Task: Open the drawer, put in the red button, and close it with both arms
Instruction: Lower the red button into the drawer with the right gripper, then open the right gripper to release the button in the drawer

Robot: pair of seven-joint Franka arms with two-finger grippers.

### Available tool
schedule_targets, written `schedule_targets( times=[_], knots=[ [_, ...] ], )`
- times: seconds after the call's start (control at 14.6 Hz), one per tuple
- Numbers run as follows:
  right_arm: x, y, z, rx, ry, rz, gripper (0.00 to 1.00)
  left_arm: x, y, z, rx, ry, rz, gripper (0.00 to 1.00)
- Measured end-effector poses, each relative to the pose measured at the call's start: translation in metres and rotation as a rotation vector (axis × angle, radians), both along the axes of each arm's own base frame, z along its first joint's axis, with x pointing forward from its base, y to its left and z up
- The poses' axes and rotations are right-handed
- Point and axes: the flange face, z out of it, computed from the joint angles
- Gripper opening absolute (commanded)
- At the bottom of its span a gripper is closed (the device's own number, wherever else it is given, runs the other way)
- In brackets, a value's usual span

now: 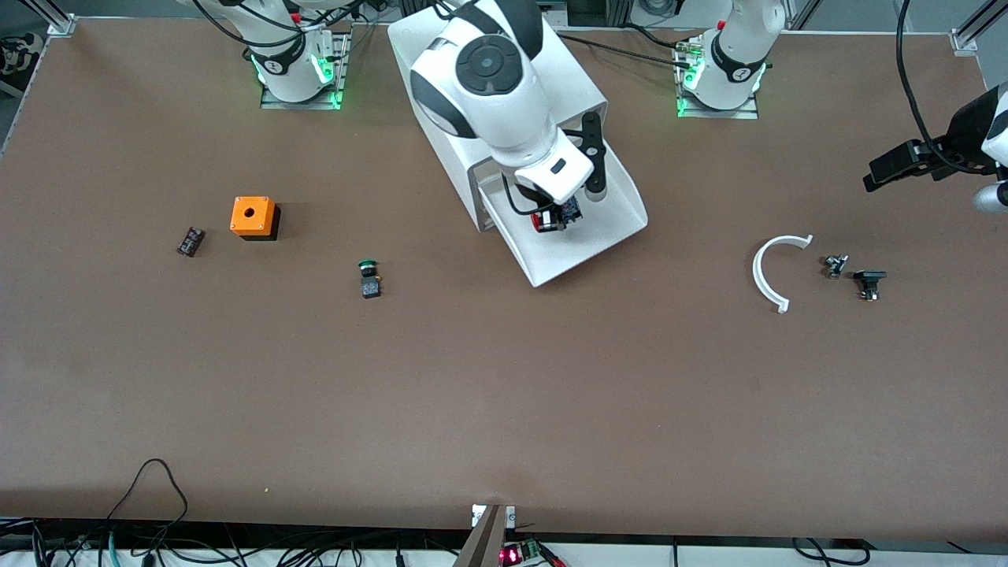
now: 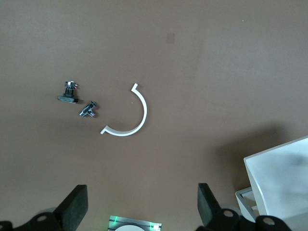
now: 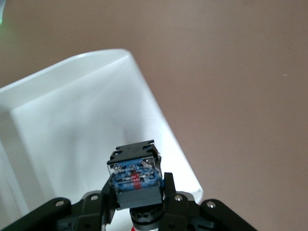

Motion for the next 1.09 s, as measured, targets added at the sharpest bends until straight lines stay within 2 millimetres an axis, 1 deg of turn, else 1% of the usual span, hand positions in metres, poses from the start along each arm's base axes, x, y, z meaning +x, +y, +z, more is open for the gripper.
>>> schedule_targets(
  times=[0.27, 0.41, 0.61, 0.75, 0.96, 1.09],
  knots=[
    [-0.026, 0.027, -0.035, -0.045, 0.006, 0.088, 0.37, 0.000, 0.000, 0.000, 0.000, 0.000, 0.000, 1.00],
    [-0.035, 0.035, -0.050, -0.073, 0.003, 0.108, 0.37, 0.000, 0.000, 0.000, 0.000, 0.001, 0.000, 1.00],
    [-0.036, 0.035, -0.070, -0.124, 0.006, 0.127, 0.38, 0.000, 0.001, -0.001, 0.000, 0.002, 0.001, 1.00],
    [-0.039, 0.034, -0.076, -0.146, 0.015, 0.138, 0.38, 0.001, 0.002, -0.002, 0.000, 0.003, 0.003, 1.00],
    [-0.047, 0.037, -0.083, -0.165, 0.029, 0.153, 0.38, 0.005, 0.002, 0.000, -0.001, -0.027, 0.004, 1.00],
    [-0.057, 0.041, -0.091, -0.180, 0.040, 0.169, 0.39, 0.008, 0.003, -0.002, -0.002, -0.037, 0.005, 1.00]
  ],
)
